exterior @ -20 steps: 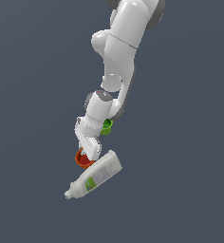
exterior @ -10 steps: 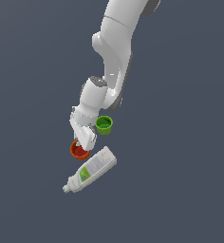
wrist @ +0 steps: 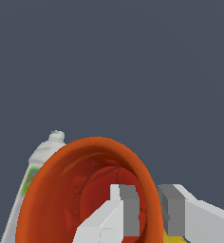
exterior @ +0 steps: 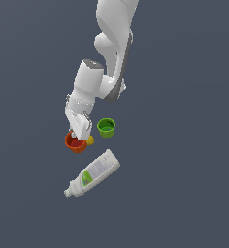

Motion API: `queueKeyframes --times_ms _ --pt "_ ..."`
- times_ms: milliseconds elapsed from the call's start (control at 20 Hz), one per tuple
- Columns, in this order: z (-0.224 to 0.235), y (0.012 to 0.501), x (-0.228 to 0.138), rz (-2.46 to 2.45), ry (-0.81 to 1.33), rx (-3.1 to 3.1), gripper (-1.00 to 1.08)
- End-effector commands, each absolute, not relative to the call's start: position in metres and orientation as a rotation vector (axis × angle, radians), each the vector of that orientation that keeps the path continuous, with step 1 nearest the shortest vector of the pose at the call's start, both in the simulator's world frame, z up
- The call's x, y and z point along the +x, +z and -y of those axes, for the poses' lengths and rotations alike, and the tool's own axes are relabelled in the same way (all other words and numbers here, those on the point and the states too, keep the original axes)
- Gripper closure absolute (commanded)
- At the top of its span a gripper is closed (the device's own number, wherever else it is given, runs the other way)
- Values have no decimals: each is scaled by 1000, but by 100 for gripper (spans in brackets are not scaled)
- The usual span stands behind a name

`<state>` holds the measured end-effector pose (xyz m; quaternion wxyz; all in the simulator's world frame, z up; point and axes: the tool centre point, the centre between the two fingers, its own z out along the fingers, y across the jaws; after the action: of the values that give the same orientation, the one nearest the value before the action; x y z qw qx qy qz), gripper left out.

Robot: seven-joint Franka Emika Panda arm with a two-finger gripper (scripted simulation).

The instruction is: Pick up a designated object from a clutter of objects.

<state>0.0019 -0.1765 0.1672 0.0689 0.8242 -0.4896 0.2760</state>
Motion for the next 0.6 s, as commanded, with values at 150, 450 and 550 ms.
queueKeyframes --times_ms 150,450,550 --pt "185 190 -10 1477 830 2484 108" --pt "193 210 -20 1478 829 2485 108" --pt "196 217 -23 1478 829 2485 108"
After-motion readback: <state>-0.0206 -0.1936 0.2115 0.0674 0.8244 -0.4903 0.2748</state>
